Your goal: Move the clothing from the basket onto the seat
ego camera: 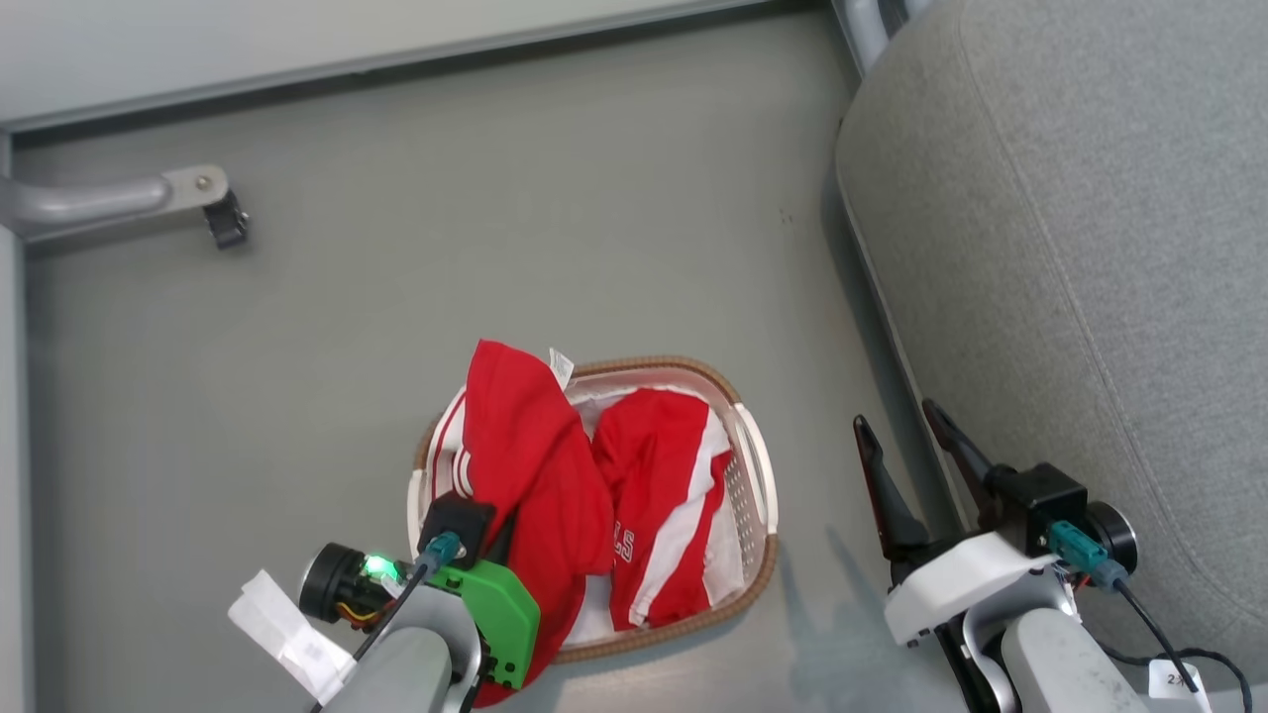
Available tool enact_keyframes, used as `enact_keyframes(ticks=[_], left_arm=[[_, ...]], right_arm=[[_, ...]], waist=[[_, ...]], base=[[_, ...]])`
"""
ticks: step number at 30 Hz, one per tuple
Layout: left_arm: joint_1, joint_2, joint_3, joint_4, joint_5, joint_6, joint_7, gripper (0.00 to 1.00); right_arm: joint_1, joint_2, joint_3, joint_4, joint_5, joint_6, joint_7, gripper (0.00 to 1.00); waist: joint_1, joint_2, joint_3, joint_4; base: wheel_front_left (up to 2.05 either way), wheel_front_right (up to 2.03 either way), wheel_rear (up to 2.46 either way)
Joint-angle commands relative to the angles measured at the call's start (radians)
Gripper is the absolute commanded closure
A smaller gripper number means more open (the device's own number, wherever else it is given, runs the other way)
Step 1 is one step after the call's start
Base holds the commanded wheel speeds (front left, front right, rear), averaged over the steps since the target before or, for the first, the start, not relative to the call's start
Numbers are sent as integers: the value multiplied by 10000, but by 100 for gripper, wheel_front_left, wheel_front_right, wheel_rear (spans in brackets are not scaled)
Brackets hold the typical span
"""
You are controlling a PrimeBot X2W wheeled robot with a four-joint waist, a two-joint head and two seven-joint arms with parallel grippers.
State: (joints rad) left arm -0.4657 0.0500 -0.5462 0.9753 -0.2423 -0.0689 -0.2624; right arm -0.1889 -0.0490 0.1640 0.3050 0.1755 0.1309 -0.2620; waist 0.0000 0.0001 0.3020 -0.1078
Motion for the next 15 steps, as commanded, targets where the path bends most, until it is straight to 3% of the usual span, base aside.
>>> enact_keyframes(ticks=[1,10,15], left_arm=[[261,21,127,-250,-87,99,-33,100],[1282,39,1065,-2034,-154,191,-35,100],[1568,29,1553,-3150,-72,23,-35,100]], right_arm=[[221,-45,-40,8,-76,-3,-43,0],[738,-42,196,3,30,-5,-43,0],[1017,-41,288,77,-5,-3,-43,0]], waist=[[0,-1,-788,411],[0,-1,-1708,546],[0,-1,-2163,661]], base=[[0,0,0],[0,0,0],[0,0,0]])
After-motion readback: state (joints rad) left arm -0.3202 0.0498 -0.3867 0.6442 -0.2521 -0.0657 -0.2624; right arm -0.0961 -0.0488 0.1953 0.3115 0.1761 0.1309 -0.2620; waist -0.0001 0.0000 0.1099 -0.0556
